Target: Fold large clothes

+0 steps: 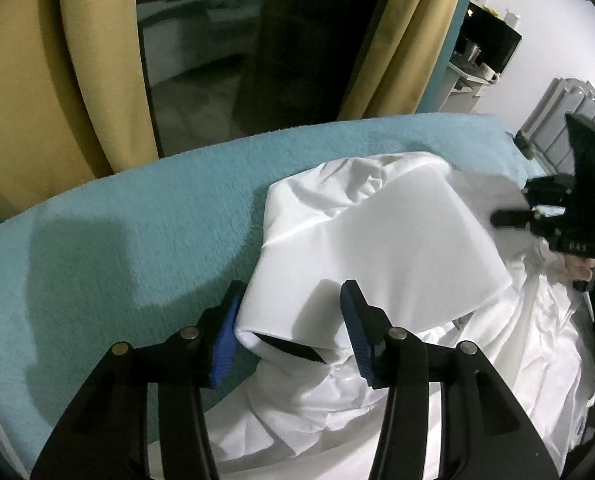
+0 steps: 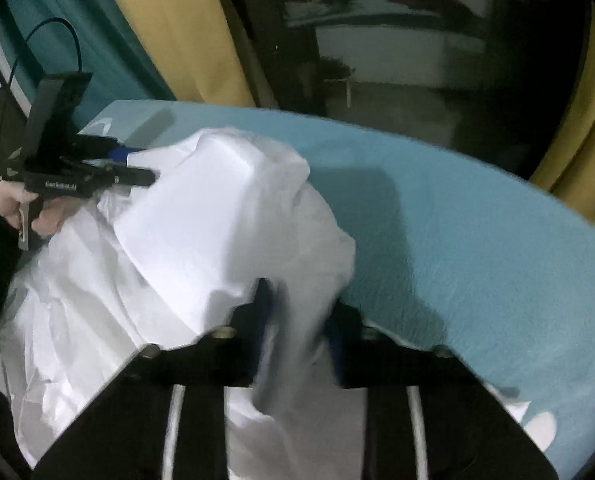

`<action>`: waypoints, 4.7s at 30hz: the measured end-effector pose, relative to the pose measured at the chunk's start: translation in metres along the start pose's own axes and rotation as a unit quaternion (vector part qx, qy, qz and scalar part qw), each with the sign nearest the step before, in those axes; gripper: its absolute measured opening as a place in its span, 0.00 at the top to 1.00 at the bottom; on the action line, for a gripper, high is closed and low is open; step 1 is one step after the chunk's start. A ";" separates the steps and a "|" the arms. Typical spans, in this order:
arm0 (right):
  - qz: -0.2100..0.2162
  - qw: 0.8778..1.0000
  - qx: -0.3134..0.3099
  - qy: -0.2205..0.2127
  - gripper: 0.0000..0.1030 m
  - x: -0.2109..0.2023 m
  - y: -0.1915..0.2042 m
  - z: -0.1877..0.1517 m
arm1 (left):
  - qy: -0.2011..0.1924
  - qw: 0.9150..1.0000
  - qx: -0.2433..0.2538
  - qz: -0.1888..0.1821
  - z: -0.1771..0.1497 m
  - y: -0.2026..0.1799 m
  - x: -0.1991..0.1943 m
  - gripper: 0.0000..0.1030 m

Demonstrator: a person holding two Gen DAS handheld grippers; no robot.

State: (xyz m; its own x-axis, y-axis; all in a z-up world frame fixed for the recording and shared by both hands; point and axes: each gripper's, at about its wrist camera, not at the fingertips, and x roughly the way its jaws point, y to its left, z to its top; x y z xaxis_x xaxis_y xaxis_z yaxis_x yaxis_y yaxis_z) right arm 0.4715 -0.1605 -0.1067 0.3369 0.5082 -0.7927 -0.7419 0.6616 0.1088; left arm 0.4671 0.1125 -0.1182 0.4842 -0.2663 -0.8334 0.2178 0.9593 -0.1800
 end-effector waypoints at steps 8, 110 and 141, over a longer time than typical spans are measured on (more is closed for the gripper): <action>-0.255 0.941 -0.198 -0.099 0.91 -0.015 0.057 0.014 | -0.097 0.995 0.028 0.027 -0.002 -0.009 -0.036 0.85; 0.027 0.979 -0.199 -0.015 0.48 -0.035 0.135 -0.078 | -0.097 0.989 0.106 0.022 -0.136 -0.103 -0.111 0.70; -0.102 0.994 -0.034 -0.019 0.75 -0.011 0.062 -0.062 | -0.071 0.993 0.047 0.079 -0.144 -0.070 -0.088 0.69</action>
State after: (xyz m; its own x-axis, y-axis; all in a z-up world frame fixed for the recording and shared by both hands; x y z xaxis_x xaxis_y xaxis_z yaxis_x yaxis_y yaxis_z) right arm 0.3858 -0.1595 -0.1282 0.5048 0.3884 -0.7710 -0.6934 0.7144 -0.0941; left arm 0.2870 0.0821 -0.1076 0.6322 -0.1297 -0.7639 0.2042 0.9789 0.0028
